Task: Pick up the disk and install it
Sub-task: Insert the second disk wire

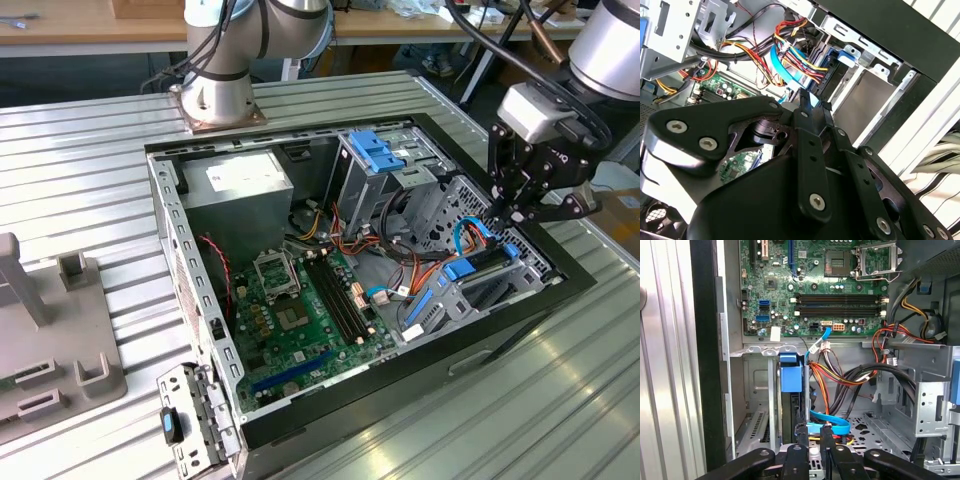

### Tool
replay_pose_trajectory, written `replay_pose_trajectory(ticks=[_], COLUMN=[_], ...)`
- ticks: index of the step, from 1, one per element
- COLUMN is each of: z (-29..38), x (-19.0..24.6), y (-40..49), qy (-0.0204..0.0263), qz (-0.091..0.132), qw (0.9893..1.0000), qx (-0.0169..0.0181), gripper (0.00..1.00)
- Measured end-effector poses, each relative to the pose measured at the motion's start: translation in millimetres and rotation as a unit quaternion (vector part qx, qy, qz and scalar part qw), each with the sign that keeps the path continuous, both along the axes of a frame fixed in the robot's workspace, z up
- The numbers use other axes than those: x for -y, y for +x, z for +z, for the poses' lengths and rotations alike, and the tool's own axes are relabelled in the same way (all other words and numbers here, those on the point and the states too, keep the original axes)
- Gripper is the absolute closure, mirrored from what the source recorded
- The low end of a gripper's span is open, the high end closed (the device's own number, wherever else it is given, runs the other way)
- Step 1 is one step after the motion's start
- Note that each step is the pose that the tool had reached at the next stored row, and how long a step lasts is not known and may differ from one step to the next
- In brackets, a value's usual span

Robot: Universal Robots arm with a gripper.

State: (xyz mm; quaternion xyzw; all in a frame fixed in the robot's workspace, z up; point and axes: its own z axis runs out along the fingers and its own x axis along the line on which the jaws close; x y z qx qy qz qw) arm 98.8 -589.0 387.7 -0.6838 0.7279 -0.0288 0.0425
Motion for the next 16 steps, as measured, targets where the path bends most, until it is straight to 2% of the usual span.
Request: replay_pose_trajectory(ticks=[11,13,16], z=[0.0,-0.1,-0.1], x=[-0.5,1.1,10.4], y=[0.0,0.3,0.8], qy=[0.0,0.0001,0.0001], qz=[0.0,0.0,-0.002], qw=[1.0,1.0,1.0], qx=[0.0,-0.0008,-0.0031], gripper=[0.76,0.76,0.76])
